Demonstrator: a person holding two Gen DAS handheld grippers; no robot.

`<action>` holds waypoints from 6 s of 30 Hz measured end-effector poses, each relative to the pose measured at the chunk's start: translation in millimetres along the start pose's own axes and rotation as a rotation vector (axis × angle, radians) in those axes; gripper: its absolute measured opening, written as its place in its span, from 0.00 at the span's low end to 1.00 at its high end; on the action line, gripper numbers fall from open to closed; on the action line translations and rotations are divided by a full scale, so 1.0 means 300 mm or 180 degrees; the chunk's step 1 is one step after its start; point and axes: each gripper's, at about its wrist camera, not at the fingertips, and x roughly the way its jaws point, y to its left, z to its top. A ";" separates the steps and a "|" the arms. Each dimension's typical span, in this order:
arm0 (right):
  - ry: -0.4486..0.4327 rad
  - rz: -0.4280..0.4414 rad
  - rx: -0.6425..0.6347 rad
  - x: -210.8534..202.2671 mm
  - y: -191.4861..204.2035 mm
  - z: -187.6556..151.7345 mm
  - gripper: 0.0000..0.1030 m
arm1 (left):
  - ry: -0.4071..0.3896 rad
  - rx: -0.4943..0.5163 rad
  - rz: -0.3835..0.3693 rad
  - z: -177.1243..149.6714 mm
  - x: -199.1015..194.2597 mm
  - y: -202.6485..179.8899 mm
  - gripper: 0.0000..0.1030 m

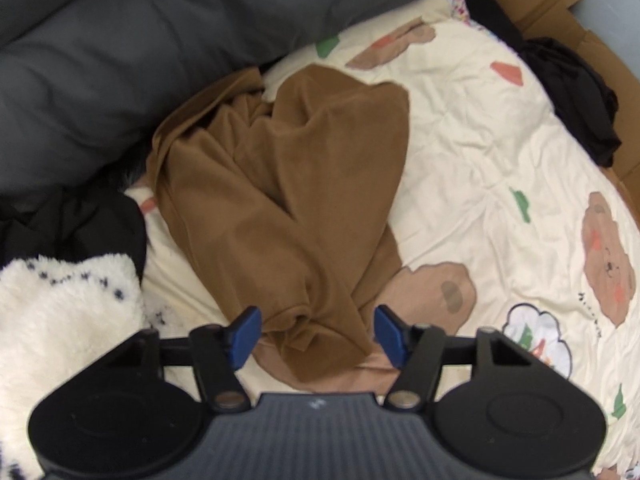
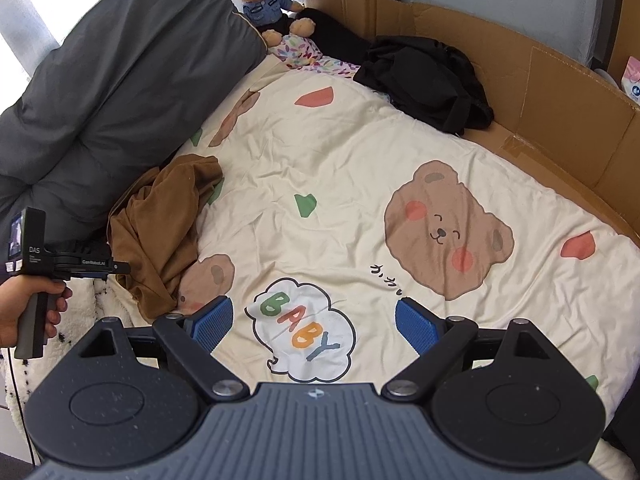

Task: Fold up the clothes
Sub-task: 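Lower the left tool onto the brown garment and close its fingers, then lift the brown garment with the left tool toward the right tool, then grasp the hanging brown garment with the right tool while the left tool holds it up, then lower the garment onto the duvet and open both tools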

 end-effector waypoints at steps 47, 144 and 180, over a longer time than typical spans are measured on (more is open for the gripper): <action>-0.0105 -0.0109 -0.0031 -0.084 -0.061 -0.022 0.89 | -0.0657 0.0772 -0.1327 0.021 -0.253 -0.423 0.05; -0.1103 0.0548 -0.0260 -0.483 -0.128 0.011 0.55 | -0.1727 -0.0139 -0.4220 0.014 -1.141 -0.921 0.05; -0.1606 -0.0390 0.0389 -0.637 -0.403 0.073 0.01 | -0.1947 -0.0337 -0.3496 0.090 -1.008 -0.680 0.06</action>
